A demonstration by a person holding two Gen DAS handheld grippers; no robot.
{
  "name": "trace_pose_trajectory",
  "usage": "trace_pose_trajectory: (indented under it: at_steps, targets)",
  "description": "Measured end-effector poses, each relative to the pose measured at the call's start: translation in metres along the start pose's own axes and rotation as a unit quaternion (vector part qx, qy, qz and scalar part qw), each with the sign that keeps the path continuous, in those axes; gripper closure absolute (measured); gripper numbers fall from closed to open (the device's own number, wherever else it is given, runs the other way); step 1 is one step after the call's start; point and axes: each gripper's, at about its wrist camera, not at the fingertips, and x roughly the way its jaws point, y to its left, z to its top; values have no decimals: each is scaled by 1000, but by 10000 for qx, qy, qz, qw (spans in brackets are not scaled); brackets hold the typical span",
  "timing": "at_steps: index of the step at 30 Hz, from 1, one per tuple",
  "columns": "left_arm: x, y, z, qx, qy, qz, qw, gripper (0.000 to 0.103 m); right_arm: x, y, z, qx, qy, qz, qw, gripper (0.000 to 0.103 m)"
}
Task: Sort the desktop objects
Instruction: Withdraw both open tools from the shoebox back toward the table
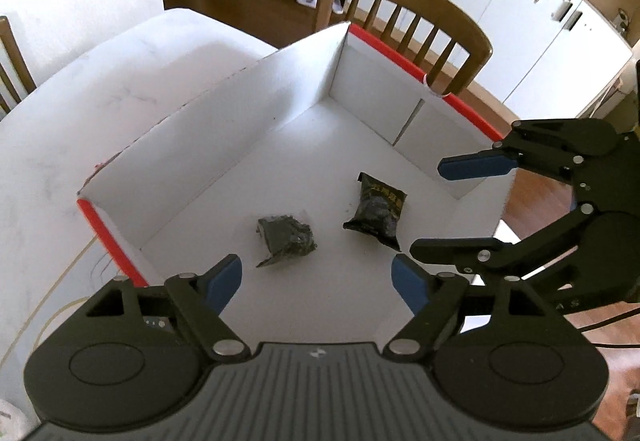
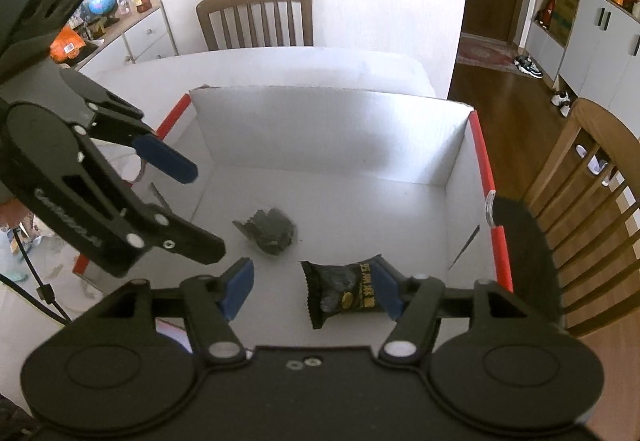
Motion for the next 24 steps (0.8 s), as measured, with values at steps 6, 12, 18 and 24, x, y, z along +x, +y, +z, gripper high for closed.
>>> trace_pose_trajectory:
  at_steps: [6,12,18,24]
  targets:
    - [-19,0,-15,-87,-275,15,9996,14,-8,7,-5,43,-128,2,9999,26]
    - [-37,-4,-35,-102,-584,140,9981,3,-16,12,-9,221,-276,-13,9994,22]
    - [-56,-5,-60,-247,-885,233,9955,3,-25,21,-13,356,-395,-78,9986,20]
    - [-75,-4,-85,-355,-1145,306,9923,3,-31,37,-15,437,-468,-84,9979,19]
